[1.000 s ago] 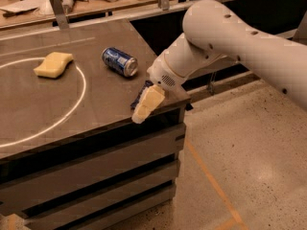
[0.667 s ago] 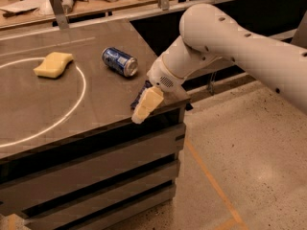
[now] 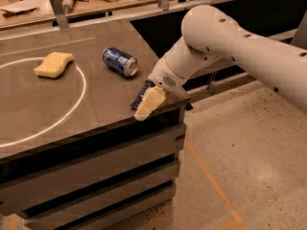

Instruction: Move rxbar blueberry near sponge

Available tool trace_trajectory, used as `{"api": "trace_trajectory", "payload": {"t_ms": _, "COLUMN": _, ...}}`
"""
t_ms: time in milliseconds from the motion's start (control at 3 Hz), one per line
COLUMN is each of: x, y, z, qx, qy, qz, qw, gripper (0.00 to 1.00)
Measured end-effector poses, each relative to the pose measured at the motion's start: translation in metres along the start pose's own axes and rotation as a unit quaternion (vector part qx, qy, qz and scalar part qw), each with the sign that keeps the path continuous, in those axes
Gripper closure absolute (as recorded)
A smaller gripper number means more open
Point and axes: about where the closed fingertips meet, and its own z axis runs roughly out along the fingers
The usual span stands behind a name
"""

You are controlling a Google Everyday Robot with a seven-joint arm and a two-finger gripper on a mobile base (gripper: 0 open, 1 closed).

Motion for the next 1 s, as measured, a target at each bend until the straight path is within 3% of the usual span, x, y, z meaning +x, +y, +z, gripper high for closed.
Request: {"api": "trace_trajectory", "payload": {"t_ms": 1000, "x": 0.003, "y": -0.016, "z": -0.009, "qx": -0.013, "qy": 0.007, "qz": -0.002, "qw": 0.9999, "gripper": 0.27}}
